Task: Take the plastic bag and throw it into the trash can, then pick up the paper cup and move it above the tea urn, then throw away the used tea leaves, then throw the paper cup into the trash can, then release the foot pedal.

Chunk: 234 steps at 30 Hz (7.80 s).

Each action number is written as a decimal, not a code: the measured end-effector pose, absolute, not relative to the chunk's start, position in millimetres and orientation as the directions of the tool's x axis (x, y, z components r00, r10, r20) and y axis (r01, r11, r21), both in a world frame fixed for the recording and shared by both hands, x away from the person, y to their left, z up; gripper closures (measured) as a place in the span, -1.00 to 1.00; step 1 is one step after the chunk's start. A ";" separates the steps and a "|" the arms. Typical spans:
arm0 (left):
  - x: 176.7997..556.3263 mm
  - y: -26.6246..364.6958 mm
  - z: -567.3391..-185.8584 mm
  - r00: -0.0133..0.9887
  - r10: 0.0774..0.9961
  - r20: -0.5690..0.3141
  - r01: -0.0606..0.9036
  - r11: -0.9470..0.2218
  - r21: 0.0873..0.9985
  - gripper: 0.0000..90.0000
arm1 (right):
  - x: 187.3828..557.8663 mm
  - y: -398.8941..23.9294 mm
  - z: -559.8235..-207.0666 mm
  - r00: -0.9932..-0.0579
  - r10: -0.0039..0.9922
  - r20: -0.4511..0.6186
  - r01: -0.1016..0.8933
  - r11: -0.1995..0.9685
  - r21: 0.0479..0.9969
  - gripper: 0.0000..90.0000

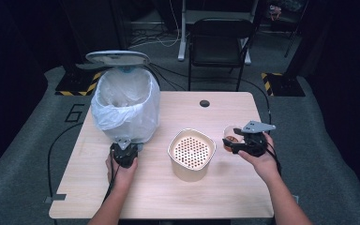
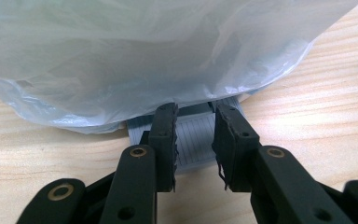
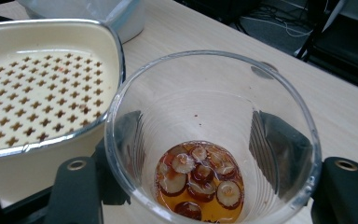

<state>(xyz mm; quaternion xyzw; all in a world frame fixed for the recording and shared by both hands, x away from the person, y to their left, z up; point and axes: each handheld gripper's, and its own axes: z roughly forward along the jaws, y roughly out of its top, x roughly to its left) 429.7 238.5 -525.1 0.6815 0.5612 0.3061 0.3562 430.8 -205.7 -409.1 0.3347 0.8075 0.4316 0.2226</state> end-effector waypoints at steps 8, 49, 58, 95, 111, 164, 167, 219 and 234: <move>429.6 238.3 -525.3 0.182 0.983 0.012 0.549 -0.112 0.829 0.54 | 444.3 -192.1 -387.4 -0.699 0.703 -0.129 0.286 0.440 0.851 -0.22; 429.7 238.7 -525.3 0.183 0.983 0.009 0.549 -0.109 0.829 0.54 | 447.6 -130.8 -366.4 -0.720 0.515 -0.465 -0.097 0.589 0.802 -0.15; 429.6 238.7 -525.2 0.183 0.983 0.009 0.549 -0.110 0.829 0.54 | 435.7 -117.8 -375.7 -0.663 0.432 -0.612 -0.248 0.644 0.724 -0.12; 429.8 237.9 -525.6 0.177 0.984 0.002 0.544 -0.099 0.833 0.54 | 399.1 -85.4 -412.1 -0.150 -0.097 -0.984 -0.451 0.892 -0.020 -0.01; 429.6 238.5 -525.3 0.182 0.983 0.009 0.548 -0.109 0.829 0.54 | 386.4 -77.3 -415.7 0.222 -0.500 -0.837 -0.397 0.738 -0.546 0.00; 429.6 238.6 -525.3 0.182 0.983 0.008 0.549 -0.109 0.829 0.54 | 383.0 -75.3 -409.2 0.148 -0.475 -0.868 -0.453 0.747 -0.486 -0.01; 429.9 238.1 -525.6 0.177 0.984 0.002 0.543 -0.099 0.834 0.54 | 382.8 -73.5 -400.1 0.146 -0.349 -0.925 -0.486 0.790 -0.375 -0.01; 429.9 241.3 -525.0 0.163 0.986 0.024 0.544 -0.110 0.832 0.66 | 422.3 -60.1 -288.3 -0.744 0.632 -0.216 -0.034 0.288 0.957 0.01; 430.2 240.4 -524.7 0.154 0.987 0.042 0.538 -0.120 0.834 0.68 | 437.3 -16.7 -268.1 -0.771 0.606 -0.194 -0.023 0.278 0.960 0.00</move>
